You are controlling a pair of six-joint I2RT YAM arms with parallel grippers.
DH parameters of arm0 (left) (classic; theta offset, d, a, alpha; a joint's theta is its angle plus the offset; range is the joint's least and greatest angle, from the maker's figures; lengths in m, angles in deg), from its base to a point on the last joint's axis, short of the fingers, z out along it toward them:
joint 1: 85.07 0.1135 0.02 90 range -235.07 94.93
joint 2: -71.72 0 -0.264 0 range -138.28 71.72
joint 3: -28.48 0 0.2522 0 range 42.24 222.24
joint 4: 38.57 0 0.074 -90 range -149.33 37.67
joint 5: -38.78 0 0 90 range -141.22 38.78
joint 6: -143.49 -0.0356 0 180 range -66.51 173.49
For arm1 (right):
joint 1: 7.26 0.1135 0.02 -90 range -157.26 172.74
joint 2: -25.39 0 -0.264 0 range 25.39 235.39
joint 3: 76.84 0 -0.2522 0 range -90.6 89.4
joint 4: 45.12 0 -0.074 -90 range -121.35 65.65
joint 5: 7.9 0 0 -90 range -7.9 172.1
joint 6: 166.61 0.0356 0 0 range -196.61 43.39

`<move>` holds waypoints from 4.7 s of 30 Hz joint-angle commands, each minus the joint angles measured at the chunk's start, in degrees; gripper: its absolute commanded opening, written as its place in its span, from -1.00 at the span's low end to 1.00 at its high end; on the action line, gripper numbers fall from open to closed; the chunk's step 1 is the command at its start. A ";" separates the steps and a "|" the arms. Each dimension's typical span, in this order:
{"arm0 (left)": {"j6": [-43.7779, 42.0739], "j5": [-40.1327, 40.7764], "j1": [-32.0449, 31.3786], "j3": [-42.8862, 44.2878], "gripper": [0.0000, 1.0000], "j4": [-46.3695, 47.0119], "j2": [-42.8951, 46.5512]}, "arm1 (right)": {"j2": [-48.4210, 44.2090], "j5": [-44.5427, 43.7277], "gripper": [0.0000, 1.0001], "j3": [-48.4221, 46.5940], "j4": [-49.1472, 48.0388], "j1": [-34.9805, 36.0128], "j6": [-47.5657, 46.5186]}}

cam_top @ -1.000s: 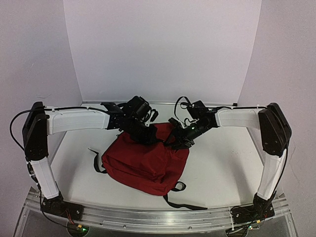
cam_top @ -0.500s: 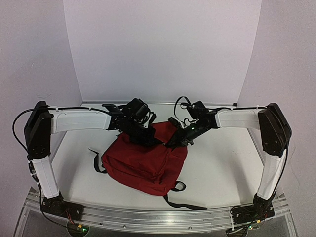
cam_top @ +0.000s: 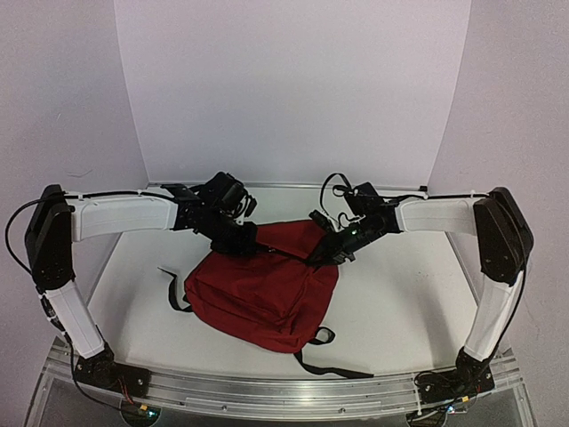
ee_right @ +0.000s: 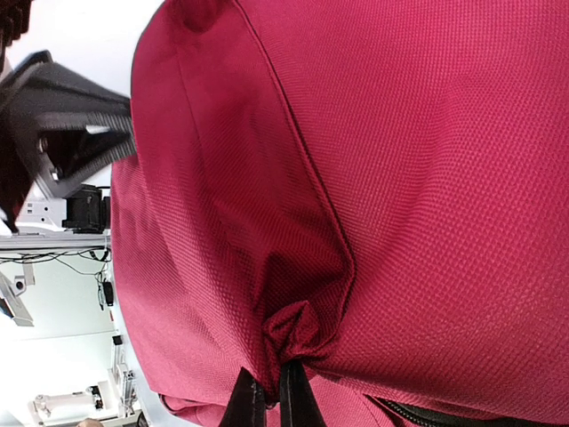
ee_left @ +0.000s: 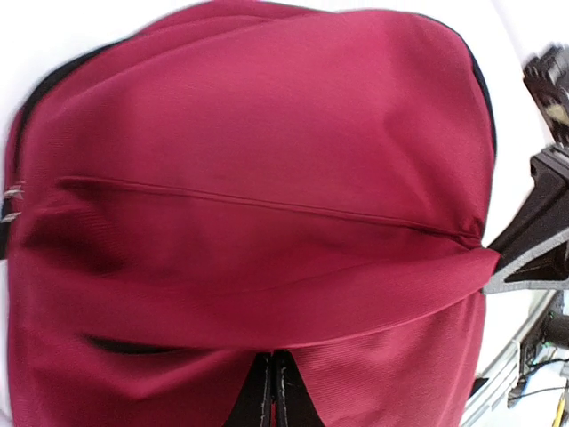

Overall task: Pack the student bag
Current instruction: Zip the student bag at the center of the board, then adjust the student bag at the center of the board.

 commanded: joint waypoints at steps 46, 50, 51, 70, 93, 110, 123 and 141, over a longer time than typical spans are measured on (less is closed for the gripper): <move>-1.26 -4.74 15.25 18.06 -0.78 3.29 -14.43 | -6.86 4.68 -0.05 -3.58 9.29 5.09 -9.05; -0.74 -0.86 15.29 13.56 0.00 0.66 -3.94 | -7.88 5.26 0.50 -8.50 11.52 0.12 -10.40; -0.10 -0.61 15.29 11.67 0.10 0.20 -1.11 | -7.97 4.83 0.54 -9.87 11.69 -1.84 -10.19; 32.68 1.09 1.02 -36.86 0.54 4.83 35.06 | 11.90 -14.98 0.58 -23.49 22.06 -6.28 -18.83; 3.14 -13.61 20.62 21.86 -0.32 4.80 -18.37 | -5.18 -0.27 0.18 2.71 22.14 10.88 -27.05; 11.01 -11.20 15.38 -19.59 0.31 10.86 15.84 | -3.04 -15.58 0.50 -5.79 24.49 -5.59 -22.11; 17.48 -14.40 9.47 -30.72 0.27 23.22 10.13 | -0.41 -15.17 0.45 1.20 24.80 -5.82 -19.57; 14.30 -18.40 16.85 -20.84 0.05 28.16 -3.57 | 4.80 -4.75 0.07 -2.60 21.85 -7.72 -16.96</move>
